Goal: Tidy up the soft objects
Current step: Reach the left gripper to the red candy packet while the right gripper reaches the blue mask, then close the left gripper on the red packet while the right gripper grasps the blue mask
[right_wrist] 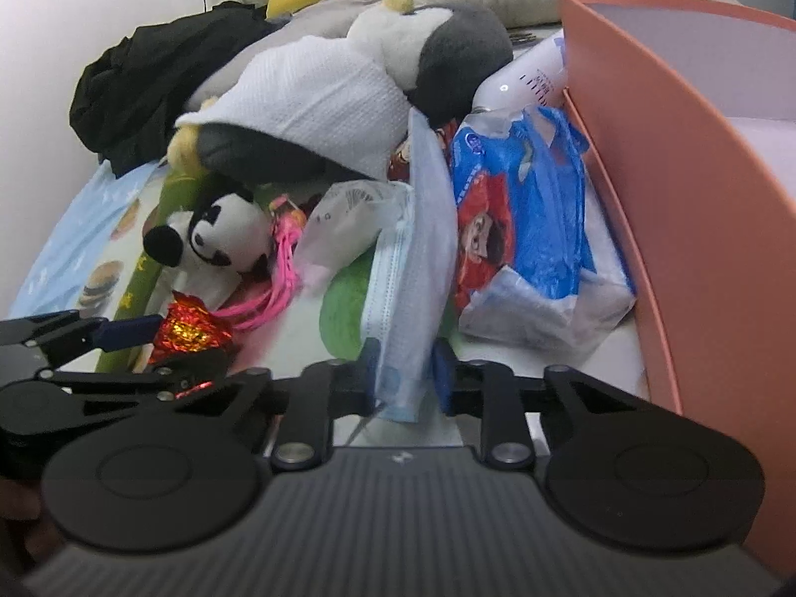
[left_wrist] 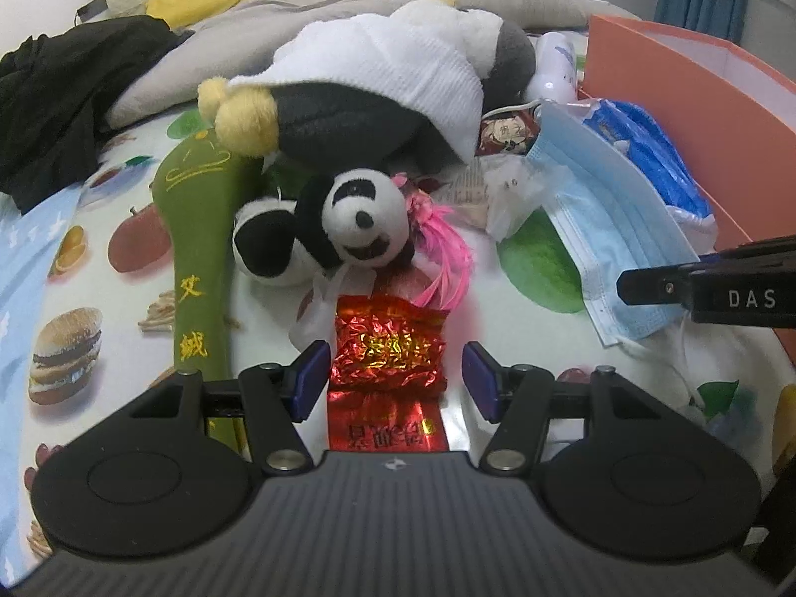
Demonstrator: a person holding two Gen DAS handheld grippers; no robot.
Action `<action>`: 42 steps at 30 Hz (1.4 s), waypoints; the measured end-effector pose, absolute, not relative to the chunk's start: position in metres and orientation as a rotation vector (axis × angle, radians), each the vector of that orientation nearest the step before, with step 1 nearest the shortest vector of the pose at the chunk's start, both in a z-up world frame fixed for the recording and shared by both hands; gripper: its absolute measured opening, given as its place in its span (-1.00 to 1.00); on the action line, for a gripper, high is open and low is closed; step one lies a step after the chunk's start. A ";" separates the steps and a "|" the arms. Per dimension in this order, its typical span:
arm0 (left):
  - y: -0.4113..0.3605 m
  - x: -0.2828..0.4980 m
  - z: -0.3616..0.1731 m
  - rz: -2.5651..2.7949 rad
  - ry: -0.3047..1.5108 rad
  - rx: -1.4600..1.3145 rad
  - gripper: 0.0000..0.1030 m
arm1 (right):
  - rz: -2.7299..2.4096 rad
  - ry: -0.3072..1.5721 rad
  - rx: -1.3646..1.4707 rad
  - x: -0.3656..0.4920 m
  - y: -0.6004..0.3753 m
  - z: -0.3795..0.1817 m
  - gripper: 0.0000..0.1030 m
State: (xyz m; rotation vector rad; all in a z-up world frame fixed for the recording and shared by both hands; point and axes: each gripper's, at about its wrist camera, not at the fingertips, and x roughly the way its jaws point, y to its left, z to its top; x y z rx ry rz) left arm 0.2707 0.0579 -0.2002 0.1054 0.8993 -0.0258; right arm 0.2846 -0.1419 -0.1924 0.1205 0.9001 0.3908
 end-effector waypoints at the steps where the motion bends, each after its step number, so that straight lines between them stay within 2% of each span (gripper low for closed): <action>1: 0.058 0.271 -0.202 -0.021 0.903 0.102 0.25 | 0.389 0.899 0.115 0.284 -0.141 -0.193 -0.64; 4: 0.061 0.269 -0.202 -0.009 0.896 0.075 0.12 | 0.374 0.892 0.110 0.282 -0.142 -0.191 -0.73; 9: 0.063 0.260 -0.196 -0.011 0.876 0.027 0.09 | 0.383 0.877 0.119 0.274 -0.144 -0.183 -0.88; 10: 0.063 0.258 -0.194 -0.010 0.869 0.022 -0.24 | 0.381 0.874 0.120 0.272 -0.144 -0.181 -0.89; 13: 0.064 0.250 -0.187 -0.009 0.863 -0.020 -0.34 | 0.376 0.860 0.117 0.262 -0.145 -0.172 -0.89; 27: 0.049 0.198 -0.179 -0.026 0.831 -0.141 -0.36 | 0.328 0.850 0.102 0.194 -0.170 -0.154 -0.90; 36: 0.046 0.182 -0.189 -0.012 0.837 -0.222 -0.33 | 0.293 0.891 0.137 0.177 -0.187 -0.172 -0.84; 37: 0.047 0.182 -0.188 -0.001 0.843 -0.221 -0.31 | 0.285 0.897 0.134 0.178 -0.188 -0.173 -0.81; 38: 0.046 0.180 -0.186 0.009 0.847 -0.208 -0.29 | 0.278 0.901 0.129 0.179 -0.189 -0.174 -0.68; 39: 0.047 0.179 -0.185 0.014 0.844 -0.197 -0.25 | 0.271 0.900 0.123 0.179 -0.189 -0.173 -0.39; 41: 0.047 0.173 -0.181 0.030 0.833 -0.192 0.06 | 0.271 0.872 0.121 0.177 -0.190 -0.169 -0.07; 42: 0.048 0.171 -0.180 0.037 0.826 -0.195 0.12 | 0.271 0.855 0.117 0.176 -0.190 -0.167 -0.02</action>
